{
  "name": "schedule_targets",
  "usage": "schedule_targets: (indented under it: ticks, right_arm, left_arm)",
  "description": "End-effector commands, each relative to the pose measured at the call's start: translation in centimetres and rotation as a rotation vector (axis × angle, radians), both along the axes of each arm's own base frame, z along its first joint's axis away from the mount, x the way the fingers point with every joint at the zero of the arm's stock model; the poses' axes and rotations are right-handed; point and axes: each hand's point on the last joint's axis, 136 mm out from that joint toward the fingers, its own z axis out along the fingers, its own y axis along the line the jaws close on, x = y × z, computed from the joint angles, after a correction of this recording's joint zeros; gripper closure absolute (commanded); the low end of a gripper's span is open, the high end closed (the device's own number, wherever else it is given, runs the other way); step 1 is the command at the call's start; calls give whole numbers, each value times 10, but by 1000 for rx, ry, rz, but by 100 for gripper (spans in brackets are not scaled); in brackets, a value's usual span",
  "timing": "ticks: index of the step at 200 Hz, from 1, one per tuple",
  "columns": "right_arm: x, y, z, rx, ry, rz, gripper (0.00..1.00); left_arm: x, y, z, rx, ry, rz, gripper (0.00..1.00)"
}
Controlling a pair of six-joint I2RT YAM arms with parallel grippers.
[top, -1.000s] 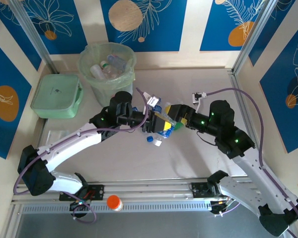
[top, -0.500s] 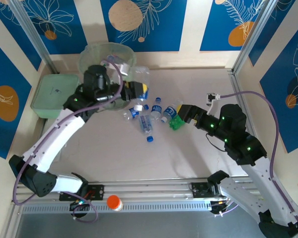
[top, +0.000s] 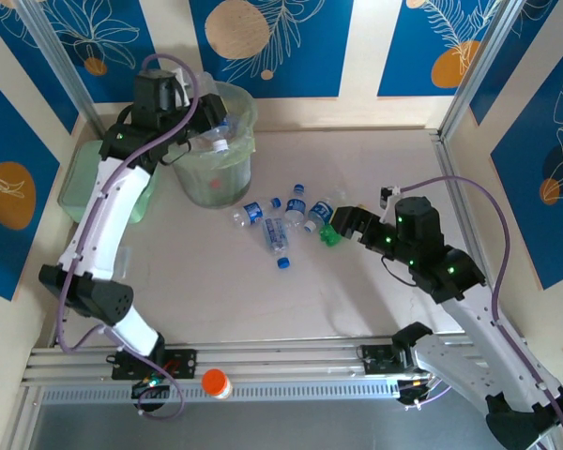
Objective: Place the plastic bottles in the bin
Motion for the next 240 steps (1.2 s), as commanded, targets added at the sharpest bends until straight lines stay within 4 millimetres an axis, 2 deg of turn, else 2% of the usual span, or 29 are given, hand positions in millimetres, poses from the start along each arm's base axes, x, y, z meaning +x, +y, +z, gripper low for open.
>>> schedule_targets:
  ticks: [1,61,89,114,147,169,200,240]
  right_arm:
    - [1,-15,-9,-66,5,-51,5]
    - [1,-7,-41,-40,94,-40,6]
    - [2,-3,-50,-35,128,-33,7]
    - [4,-4,-52,-44,131,-38,7]
    - [5,-5,-57,-57,134,-46,7]
    - [7,-4,-60,-60,148,-46,7]
    - [7,-2,-64,-58,163,-40,7]
    - [8,-4,-66,-64,169,-55,7]
  left_arm:
    - [13,21,4,-5,24,106,68]
    - [67,46,-6,-54,44,188,73]
    - [86,61,-21,-69,72,245,73]
    - [98,66,-44,-77,140,264,74]
    - [105,69,-81,-68,248,296,74]
    - [108,73,-105,-58,309,332,71]
    - [113,74,-130,-70,358,352,70]
    - [107,83,-152,-65,406,397,55]
